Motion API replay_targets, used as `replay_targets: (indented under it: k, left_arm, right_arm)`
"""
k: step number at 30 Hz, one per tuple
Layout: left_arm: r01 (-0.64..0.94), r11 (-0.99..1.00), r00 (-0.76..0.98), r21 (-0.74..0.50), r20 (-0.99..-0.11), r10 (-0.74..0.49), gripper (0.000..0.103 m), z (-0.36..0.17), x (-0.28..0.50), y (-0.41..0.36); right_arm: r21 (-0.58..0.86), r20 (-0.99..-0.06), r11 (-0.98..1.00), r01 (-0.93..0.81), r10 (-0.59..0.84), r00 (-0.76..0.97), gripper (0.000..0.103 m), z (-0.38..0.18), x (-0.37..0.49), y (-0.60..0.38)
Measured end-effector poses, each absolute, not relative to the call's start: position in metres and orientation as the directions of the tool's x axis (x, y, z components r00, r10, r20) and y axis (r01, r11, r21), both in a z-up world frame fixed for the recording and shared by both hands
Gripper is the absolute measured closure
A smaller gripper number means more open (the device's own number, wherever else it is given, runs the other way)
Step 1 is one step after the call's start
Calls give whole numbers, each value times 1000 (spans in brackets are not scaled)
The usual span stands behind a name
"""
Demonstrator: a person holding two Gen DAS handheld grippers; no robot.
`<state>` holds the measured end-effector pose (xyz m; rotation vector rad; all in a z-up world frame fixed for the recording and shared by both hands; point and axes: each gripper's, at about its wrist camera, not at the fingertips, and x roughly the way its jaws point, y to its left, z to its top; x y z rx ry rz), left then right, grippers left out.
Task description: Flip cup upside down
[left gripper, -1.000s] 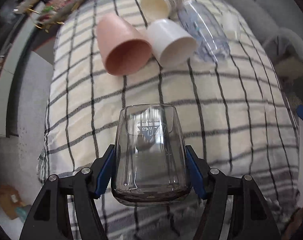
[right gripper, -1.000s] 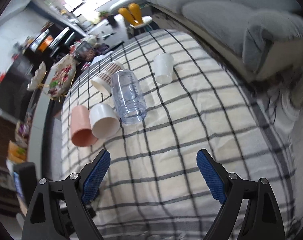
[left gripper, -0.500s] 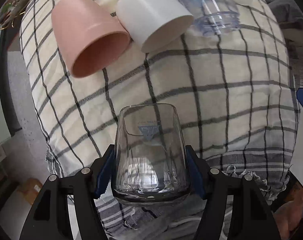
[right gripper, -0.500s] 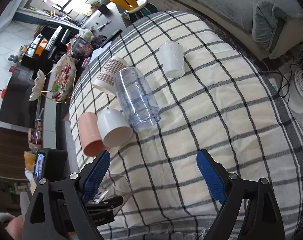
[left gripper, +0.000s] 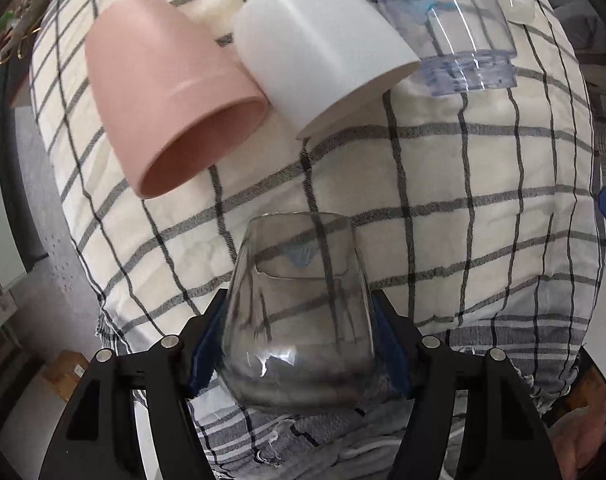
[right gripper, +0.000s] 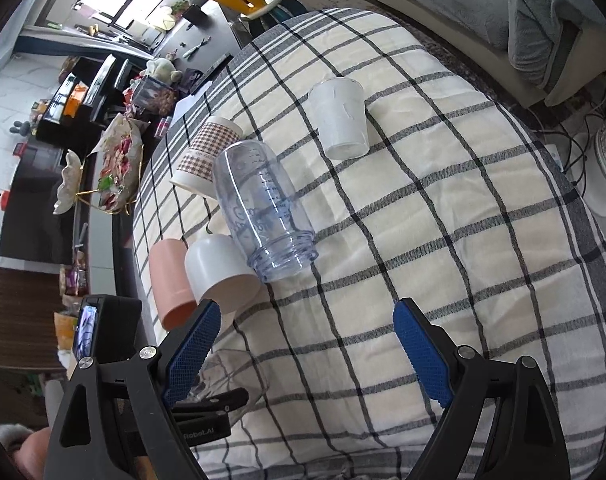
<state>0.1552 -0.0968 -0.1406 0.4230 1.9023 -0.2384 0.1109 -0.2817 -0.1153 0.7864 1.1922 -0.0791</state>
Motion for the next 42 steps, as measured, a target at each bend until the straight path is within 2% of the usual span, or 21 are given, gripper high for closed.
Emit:
replay_targets:
  k: [1, 5, 12, 17, 23, 30, 36, 42]
  left_arm:
    - [400, 916, -311, 35, -935, 172, 27, -138, 154, -96]
    - [407, 912, -246, 47, -956, 159, 18, -118, 143, -96]
    - [331, 943, -54, 30, -997, 51, 16, -74, 104, -77]
    - [239, 971, 147, 4, -989, -32, 12, -47, 85, -53]
    - [69, 998, 452, 3, -892, -29, 9, -20, 46, -12]
    - [-64, 998, 729, 15, -682, 57, 0, 9, 2, 11]
    - [-62, 994, 847, 94, -522, 102, 0, 29, -23, 3]
    - [-35, 995, 875, 97, -477, 78, 0, 37, -34, 0]
  right_arm:
    - [504, -851, 740, 446, 337, 403, 15, -114, 110, -281]
    - [493, -847, 760, 424, 307, 435, 15, -100, 102, -279]
    - [453, -829, 815, 361, 236, 507, 15, -75, 79, -269]
    - [404, -789, 864, 300, 163, 592, 15, -56, 56, -255]
    - [309, -704, 924, 226, 63, 707, 14, -34, 28, -232]
    - [189, -583, 965, 182, -39, 812, 8, -16, -2, -207]
    - [122, -512, 976, 183, -96, 854, 7, -9, -18, -195]
    - [74, -456, 977, 199, -144, 878, 6, -4, -33, -188]
